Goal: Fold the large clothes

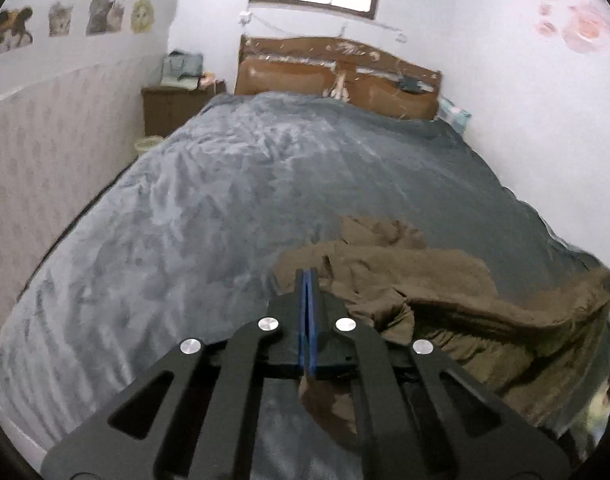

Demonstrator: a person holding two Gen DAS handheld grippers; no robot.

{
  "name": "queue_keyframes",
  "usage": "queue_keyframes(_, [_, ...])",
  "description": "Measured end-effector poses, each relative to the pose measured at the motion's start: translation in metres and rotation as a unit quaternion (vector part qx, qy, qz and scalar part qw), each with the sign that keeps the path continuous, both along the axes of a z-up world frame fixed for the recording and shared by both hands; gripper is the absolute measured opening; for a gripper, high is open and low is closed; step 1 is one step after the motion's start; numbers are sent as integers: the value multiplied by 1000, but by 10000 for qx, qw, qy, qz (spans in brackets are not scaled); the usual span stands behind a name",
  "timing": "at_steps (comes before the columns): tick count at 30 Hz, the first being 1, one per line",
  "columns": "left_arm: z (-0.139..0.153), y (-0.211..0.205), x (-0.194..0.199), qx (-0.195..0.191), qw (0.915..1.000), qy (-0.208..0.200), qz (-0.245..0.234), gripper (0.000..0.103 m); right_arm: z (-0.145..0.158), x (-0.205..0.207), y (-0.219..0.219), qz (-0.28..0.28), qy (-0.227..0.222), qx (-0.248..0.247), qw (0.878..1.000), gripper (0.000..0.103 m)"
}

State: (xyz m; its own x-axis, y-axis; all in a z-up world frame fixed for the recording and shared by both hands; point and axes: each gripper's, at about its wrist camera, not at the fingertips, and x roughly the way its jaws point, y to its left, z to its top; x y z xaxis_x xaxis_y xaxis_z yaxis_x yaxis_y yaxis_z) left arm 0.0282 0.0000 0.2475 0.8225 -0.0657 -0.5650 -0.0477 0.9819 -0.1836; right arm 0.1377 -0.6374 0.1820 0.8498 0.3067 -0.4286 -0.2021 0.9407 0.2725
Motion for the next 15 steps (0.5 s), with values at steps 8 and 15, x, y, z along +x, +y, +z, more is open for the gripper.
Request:
queue_keyframes(8, [10,11,174,502,9941,415,867,0,17,172,11,-299,290,-326,9986,14])
queue_keyframes(15, [-35,17,200,963,9879,821,900,85,-27,243,-11,-887,782,-88,9929,92])
